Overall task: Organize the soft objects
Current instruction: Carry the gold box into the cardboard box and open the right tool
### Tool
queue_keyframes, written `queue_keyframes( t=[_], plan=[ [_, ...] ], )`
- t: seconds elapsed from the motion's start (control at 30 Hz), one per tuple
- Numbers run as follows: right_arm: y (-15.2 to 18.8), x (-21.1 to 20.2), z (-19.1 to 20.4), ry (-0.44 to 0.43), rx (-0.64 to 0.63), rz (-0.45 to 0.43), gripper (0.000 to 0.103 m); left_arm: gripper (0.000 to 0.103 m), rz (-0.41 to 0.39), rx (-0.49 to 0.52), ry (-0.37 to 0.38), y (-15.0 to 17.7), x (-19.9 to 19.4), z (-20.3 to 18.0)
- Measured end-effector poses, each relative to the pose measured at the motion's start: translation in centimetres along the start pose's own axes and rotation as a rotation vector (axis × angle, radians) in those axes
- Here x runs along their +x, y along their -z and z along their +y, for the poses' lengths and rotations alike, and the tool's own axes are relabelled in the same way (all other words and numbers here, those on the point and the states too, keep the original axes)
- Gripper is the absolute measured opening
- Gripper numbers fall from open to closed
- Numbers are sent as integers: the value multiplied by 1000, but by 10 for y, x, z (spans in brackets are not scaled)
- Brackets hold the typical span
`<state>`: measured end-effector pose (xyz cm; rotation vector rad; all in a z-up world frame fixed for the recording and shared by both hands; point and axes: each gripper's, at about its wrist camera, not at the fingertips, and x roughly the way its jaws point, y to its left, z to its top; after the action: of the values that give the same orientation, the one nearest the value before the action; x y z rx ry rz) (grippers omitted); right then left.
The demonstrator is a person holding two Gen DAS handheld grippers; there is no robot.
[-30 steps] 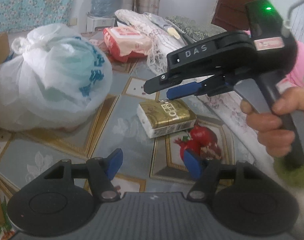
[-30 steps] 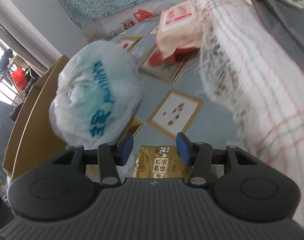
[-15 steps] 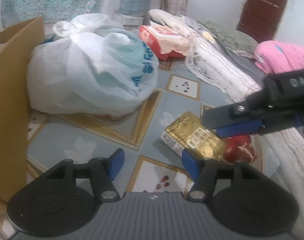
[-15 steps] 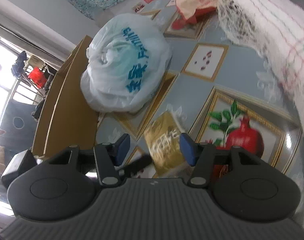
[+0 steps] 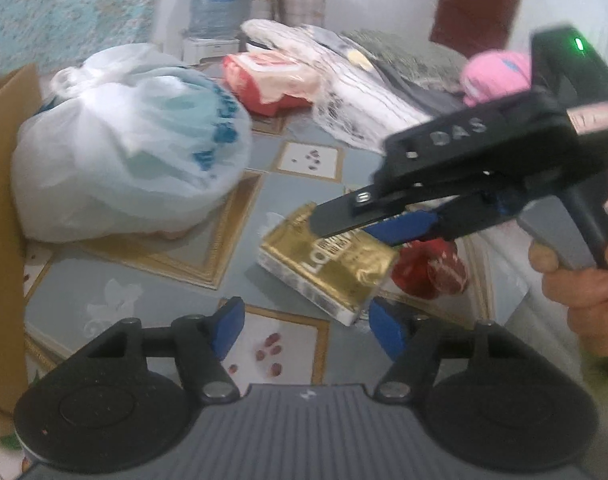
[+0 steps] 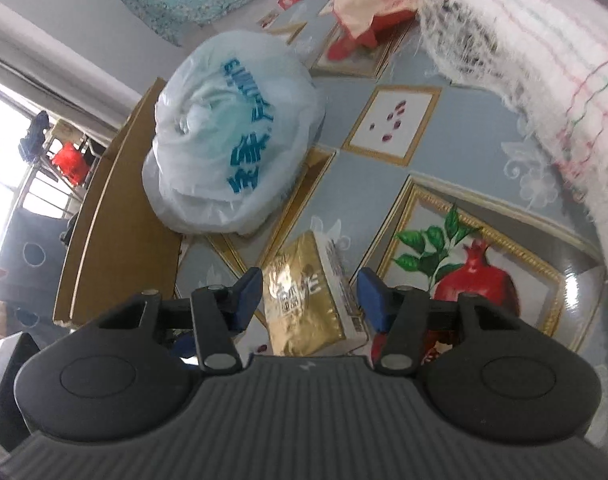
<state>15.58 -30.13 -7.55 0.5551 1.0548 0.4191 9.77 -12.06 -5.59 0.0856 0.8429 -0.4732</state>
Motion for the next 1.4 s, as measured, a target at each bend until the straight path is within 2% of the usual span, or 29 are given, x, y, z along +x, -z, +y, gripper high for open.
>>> queue_keyframes(
  t=[0.07,0.2,0.53,0.8,0.97,1.13,1.27,1.4],
  plan=[
    [3,2,-1,-3,-11,1,45,60,5,30,-7,0,6,-5],
    [7,3,-4,-27,-6,1,37,57,4,52,-21,-3,13,-10],
    [13,-2,0,-40,-12,-42,37,56,-13,68,-41,-7,10,-17],
    [11,-31,22,-92,-49,-117,37,56,-108,97,-81,-16,-23,-24],
    [3,-49,61,-148,-110,-179,39,56,-210,113,-147,-25,-62,-17],
    [-15,-39,127,-240,-230,-173,39,58,-275,97,-261,-38,-103,14],
    [-33,-8,188,-307,-338,-108,40,58,-275,36,-353,-46,-135,56],
    [-51,42,246,-363,-388,31,42,58,-232,-56,-417,-49,-158,105]
  ],
)
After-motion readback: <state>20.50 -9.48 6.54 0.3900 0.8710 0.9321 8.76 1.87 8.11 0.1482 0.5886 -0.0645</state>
